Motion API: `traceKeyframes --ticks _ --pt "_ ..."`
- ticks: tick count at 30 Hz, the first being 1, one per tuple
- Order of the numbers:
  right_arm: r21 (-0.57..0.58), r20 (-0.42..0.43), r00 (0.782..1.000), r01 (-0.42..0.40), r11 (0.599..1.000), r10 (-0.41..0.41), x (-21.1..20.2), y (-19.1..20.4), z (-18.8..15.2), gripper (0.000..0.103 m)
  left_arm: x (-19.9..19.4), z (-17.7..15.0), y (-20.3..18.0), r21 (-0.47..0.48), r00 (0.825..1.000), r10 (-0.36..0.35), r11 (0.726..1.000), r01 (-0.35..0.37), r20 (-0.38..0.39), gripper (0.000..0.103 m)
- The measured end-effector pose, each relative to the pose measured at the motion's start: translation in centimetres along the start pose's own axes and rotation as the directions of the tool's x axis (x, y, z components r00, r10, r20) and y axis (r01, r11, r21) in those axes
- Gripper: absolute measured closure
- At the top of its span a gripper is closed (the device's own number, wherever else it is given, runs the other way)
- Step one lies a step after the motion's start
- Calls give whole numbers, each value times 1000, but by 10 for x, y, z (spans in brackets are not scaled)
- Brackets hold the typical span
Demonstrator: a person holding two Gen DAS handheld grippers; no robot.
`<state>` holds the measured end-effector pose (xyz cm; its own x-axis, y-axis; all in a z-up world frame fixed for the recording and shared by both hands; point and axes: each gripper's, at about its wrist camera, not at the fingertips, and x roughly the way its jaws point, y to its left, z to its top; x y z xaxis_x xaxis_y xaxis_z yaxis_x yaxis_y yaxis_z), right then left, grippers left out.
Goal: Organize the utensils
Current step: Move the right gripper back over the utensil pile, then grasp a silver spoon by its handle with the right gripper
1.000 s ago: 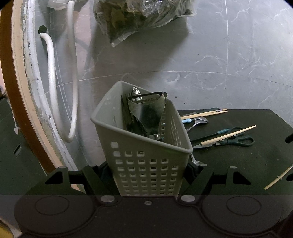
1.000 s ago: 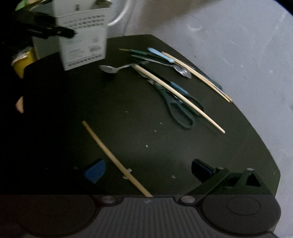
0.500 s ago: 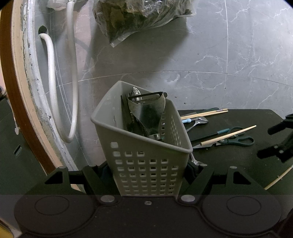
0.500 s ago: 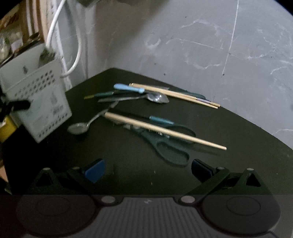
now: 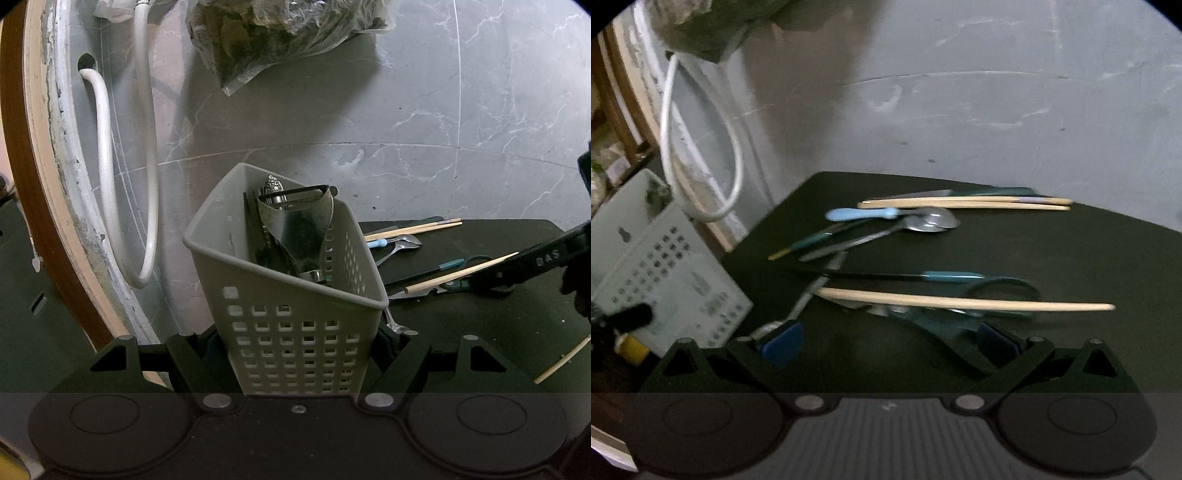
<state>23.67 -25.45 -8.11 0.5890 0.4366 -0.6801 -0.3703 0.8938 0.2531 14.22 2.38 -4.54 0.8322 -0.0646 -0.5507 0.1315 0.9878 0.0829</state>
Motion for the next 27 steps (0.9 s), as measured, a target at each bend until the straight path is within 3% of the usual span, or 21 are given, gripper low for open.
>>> traceKeyframes --ticks 5,9,13,19,27 --pt "-52 -12 994 -110 993 109 13 26 10 2 0 0 0 0 1000 0 1000 0 0 26" --pt "-97 -50 986 -160 982 156 29 48 15 15 0 0 0 -6 1000 1 1000 -1 0 26" --pt "-115 -75 986 -154 981 146 45 62 17 42 -1 -2 0 -11 1000 4 1000 -4 2 26" --pt "-112 -124 988 -105 988 91 70 70 23 66 -2 -2 0 -11 1000 5 1000 -5 3 26" --pt "-70 -149 989 -36 997 25 86 72 32 70 -1 -2 -1 -11 1000 5 1000 -5 3 26"
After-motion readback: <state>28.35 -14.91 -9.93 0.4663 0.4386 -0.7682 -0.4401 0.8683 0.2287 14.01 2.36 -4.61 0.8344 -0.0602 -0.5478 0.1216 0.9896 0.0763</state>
